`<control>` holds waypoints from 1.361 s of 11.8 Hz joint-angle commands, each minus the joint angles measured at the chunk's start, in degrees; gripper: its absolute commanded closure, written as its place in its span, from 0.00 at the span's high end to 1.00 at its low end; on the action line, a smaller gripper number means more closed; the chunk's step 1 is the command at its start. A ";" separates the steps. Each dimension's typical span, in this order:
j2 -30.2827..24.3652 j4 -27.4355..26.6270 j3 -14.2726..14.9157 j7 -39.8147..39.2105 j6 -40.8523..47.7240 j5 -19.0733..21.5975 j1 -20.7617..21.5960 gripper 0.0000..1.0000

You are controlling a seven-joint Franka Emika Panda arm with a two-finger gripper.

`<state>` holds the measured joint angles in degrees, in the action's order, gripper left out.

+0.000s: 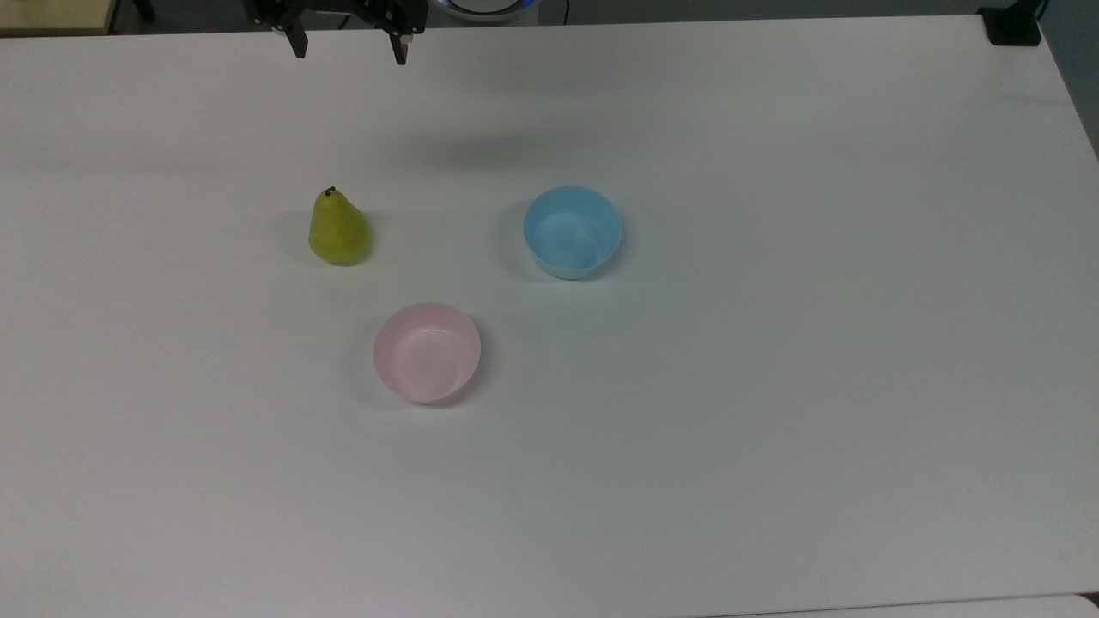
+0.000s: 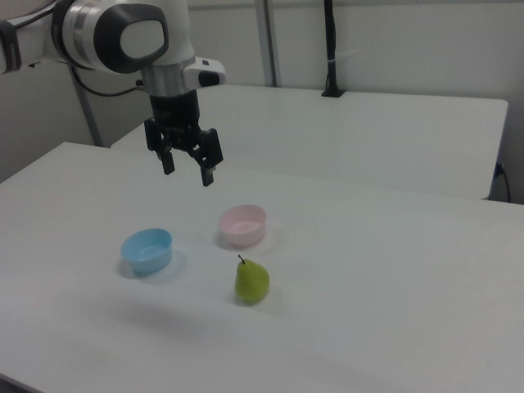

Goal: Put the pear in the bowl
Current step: 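Lower the open gripper down over the yellow-green pear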

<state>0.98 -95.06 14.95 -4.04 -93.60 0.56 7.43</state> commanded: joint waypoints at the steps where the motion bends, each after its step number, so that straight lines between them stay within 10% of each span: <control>1: 0.42 0.93 -0.01 -0.96 0.71 -0.82 -0.14 1.00; 16: 19.41 -5.40 3.59 -6.06 -19.08 -5.91 -0.49 1.00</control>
<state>20.11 -98.35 17.99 -7.72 -111.16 -3.53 6.25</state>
